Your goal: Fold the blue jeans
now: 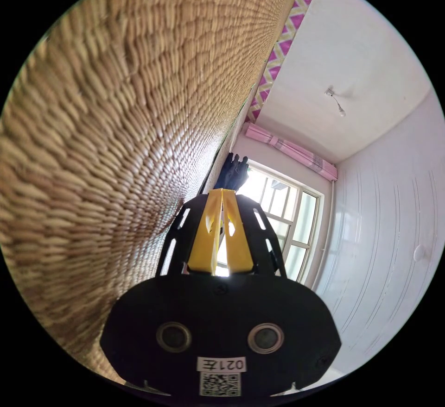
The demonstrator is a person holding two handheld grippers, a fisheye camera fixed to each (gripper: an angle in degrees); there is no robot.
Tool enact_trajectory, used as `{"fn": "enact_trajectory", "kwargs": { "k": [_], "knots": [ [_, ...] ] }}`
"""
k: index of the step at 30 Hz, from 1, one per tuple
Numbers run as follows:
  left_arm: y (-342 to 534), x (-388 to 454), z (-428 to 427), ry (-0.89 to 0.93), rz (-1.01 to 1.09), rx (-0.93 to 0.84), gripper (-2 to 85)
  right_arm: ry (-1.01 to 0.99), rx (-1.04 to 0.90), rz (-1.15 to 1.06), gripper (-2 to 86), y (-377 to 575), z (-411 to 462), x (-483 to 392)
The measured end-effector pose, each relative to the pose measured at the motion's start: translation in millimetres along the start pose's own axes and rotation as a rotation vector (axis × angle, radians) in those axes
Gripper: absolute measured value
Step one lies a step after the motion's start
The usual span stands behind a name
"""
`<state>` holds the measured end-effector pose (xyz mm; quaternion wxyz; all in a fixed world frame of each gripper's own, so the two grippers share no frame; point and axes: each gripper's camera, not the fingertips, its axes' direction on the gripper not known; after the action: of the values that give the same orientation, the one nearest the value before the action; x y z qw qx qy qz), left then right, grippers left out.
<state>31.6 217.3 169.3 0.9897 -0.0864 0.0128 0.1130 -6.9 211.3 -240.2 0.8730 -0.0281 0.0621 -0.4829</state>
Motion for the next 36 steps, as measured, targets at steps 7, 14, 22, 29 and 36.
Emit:
{"fn": "enact_trajectory", "kwargs": {
  "k": [7,14,22,29,36],
  "knots": [
    [0,6,0,0.0,0.0,0.0,-1.0,-0.02,0.014,-0.028,-0.5,11,-2,-24],
    [-1,11,-1,0.0,0.0,-0.001,-0.9,-0.013,0.012,-0.025,-0.5,16,0,-42],
    [-2,15,-2,0.0,0.0,-0.001,-0.9,-0.014,0.007,-0.027,-0.5,20,3,-57],
    [-3,18,-3,0.0,0.0,-0.002,-0.9,-0.028,0.007,-0.044,-0.5,22,5,-68],
    [-3,19,-4,0.0,0.0,-0.002,-0.9,-0.036,0.013,-0.056,-0.5,23,9,-73]
  ]
}}
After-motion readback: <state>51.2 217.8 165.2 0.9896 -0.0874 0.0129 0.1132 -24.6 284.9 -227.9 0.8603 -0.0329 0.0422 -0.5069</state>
